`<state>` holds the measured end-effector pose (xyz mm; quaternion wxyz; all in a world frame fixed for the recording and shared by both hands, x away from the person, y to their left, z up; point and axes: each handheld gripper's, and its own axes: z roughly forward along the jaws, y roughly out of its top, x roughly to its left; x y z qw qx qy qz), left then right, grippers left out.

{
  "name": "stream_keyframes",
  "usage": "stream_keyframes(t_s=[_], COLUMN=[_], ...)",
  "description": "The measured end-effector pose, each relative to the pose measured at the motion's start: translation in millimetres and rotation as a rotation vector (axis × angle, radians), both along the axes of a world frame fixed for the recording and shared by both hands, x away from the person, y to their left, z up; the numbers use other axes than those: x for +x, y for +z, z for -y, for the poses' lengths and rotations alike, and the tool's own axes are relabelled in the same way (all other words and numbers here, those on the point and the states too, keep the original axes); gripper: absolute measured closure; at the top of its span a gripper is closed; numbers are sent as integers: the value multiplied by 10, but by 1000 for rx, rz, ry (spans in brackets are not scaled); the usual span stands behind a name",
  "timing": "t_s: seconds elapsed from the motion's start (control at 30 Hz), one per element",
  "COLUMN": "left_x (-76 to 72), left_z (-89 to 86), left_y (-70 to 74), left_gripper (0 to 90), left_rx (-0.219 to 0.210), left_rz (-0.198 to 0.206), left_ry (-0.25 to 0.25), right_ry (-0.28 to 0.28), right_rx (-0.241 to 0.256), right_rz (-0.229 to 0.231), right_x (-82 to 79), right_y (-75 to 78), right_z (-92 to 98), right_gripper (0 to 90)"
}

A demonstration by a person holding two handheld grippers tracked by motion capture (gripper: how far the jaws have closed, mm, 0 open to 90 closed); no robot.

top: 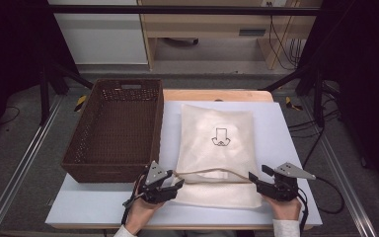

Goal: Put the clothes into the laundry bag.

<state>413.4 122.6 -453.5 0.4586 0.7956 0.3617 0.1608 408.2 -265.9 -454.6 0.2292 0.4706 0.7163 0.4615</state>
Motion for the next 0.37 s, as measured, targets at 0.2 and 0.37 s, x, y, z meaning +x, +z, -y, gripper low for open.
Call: stream_keyframes(t_s=[0.2, 0.37], left_x=[-33, -49], left_z=[-81, -121], left_y=[100, 119], left_gripper=[349, 306], left_rx=[-21, -16], left_rz=[19, 28], left_ry=[3, 1], right_ry=[-57, -90], right_rx=[2, 8], right_rz=[70, 64], right_x=[20, 15], right_y=[94, 88], right_z=[77, 171], right_gripper=[198, 168])
